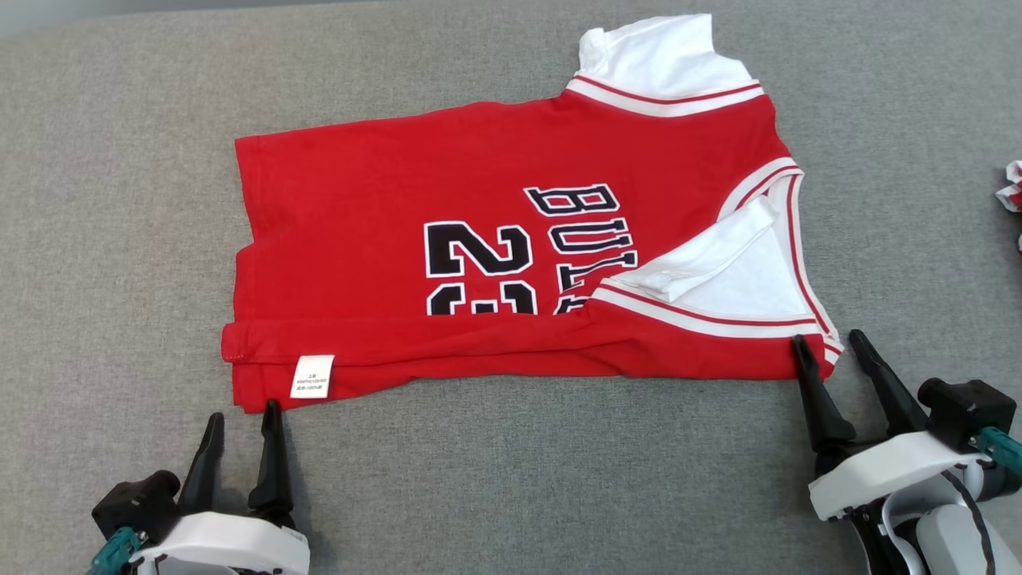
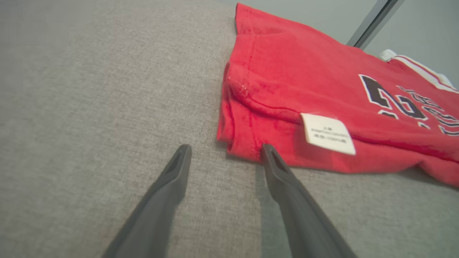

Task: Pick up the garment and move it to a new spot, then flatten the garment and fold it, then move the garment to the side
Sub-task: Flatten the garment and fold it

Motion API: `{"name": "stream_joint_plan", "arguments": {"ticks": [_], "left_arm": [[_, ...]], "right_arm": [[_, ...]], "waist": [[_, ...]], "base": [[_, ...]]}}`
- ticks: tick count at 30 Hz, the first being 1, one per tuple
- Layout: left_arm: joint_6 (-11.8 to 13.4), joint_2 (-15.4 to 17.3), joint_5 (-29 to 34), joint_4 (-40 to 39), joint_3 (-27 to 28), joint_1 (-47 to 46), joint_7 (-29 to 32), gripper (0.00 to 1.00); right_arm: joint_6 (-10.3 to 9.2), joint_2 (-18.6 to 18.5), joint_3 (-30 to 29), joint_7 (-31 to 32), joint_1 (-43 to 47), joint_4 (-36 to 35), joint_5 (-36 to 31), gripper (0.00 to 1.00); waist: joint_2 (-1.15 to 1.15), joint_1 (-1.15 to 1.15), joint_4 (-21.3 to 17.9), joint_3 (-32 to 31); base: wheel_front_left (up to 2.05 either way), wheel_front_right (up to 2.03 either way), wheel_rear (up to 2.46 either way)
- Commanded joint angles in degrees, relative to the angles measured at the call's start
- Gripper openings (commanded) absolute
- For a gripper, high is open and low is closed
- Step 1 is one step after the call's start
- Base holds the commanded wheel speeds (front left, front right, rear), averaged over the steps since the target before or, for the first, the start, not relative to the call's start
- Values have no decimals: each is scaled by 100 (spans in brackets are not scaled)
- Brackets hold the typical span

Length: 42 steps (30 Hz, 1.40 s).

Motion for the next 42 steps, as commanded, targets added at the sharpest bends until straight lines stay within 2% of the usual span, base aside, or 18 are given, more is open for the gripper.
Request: {"name": "stream_joint_plan", "arguments": {"ticks": [1, 7, 8, 9, 10, 11, 18, 27, 32, 38, 39, 40, 41, 42], "left_arm": [[-68, 15, -69, 154, -12, -82, 47, 100], [-256, 61, -261, 564, -24, -311, 263, 100], [-304, 70, -304, 619, -23, -355, 314, 100], [-358, 86, -332, 663, -43, -395, 369, 48], [-419, 101, -371, 698, -58, -444, 443, 0], [-472, 128, -387, 721, -78, -479, 495, 0], [-565, 339, -421, 401, -77, -568, 614, 0], [-319, 659, -378, -884, -90, 16, 1160, 0], [-71, 807, -381, -1697, -68, 583, 1548, 0], [175, 932, -476, -2408, -17, 1079, 1982, 0], [165, 949, -478, -2430, -56, 1090, 2031, 0], [155, 938, -496, -2451, -77, 1082, 2062, 26], [165, 898, -507, -2481, -88, 1051, 2058, 100], [186, 870, -508, -2509, -83, 1011, 2008, 100]], "right_arm": [[-3, -51, 10, -28, -98, 93, 44, 100], [-3, -86, 246, 117, -267, 407, 220, 100], [-3, -98, 281, 129, -295, 444, 269, 75], [-3, -109, 328, 162, -322, 467, 307, 36], [-2, -128, 373, 177, -361, 485, 344, 7], [-3, -139, 399, 172, -391, 480, 419, 0], [-16, -263, 332, 178, -531, 195, 904, 0], [-14, -350, -102, 518, 66, -569, 1152, 0], [-9, -145, -415, 820, 869, -1171, 1077, 0], [-3, 274, -596, 1263, 1632, -1784, 867, 0], [-3, 286, -620, 1270, 1632, -1808, 806, 40], [-3, 310, -633, 1285, 1606, -1828, 773, 87], [-3, 337, -665, 1271, 1558, -1868, 724, 100], [-3, 349, -725, 1199, 1485, -1927, 635, 100]], "waist": [[0, 0, 34, 42], [0, 0, 51, 126], [0, 0, 45, 141], [0, 0, 36, 153], [0, 0, 20, 163], [0, 0, 6, 174], [0, 0, -100, 199], [0, 0, -109, 127], [0, 0, -74, 61], [0, 0, -83, 40], [0, 0, -94, 39], [0, 0, -106, 36], [0, 0, -120, 27], [0, 0, -136, 22]], "base": [[0, 0, 0], [0, 0, 0], [0, 0, 0], [0, 0, 0], [0, 0, 0], [0, 0, 0], [0, 0, 0], [0, 0, 0], [0, 0, 0], [0, 0, 0], [0, 0, 0], [0, 0, 0], [0, 0, 0], [0, 0, 0]]}}
